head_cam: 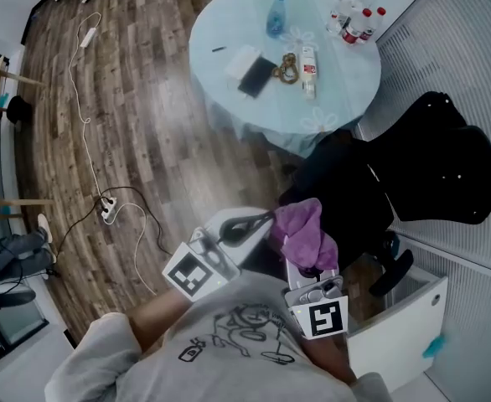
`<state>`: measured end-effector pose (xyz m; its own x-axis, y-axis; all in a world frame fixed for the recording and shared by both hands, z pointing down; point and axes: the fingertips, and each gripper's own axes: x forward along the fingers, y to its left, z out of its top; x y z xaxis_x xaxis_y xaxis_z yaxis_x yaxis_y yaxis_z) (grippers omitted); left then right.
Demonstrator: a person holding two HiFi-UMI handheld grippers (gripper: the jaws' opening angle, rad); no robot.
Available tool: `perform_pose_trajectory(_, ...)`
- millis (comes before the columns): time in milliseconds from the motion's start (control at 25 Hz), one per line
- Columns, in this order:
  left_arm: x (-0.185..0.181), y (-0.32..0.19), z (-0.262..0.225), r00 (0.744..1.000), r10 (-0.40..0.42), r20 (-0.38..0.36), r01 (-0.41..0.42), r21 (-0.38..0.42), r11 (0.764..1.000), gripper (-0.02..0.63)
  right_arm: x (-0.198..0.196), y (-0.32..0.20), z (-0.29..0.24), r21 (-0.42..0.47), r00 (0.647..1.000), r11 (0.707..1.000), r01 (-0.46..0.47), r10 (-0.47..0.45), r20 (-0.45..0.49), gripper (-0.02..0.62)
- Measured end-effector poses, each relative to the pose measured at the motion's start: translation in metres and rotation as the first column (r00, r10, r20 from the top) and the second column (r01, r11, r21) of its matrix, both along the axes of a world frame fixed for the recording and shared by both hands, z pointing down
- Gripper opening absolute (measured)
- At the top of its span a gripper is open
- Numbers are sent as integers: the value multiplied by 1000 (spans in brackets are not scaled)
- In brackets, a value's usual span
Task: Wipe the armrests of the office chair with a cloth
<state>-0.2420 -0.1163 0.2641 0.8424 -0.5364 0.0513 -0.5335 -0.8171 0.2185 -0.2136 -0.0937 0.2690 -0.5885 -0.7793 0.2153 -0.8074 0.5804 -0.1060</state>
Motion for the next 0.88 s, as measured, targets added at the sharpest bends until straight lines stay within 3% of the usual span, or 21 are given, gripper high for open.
perform_pose_trajectory(400, 14, -19, 27, 999, 38, -4, -38, -8, 999, 0, 15, -24, 28, 16, 998, 1000, 0, 1, -57, 37)
perform_pose_trajectory(600, 24, -40, 53, 998, 56, 1, -56, -27, 998, 1, 27, -48, 64, -10, 989, 1000, 3, -5, -147, 37)
perform_pose_trajectory(880, 43, -70, 104, 996, 89, -9, -89, -20, 996, 2, 53, -83, 129, -70, 981, 997, -31, 17, -192, 37)
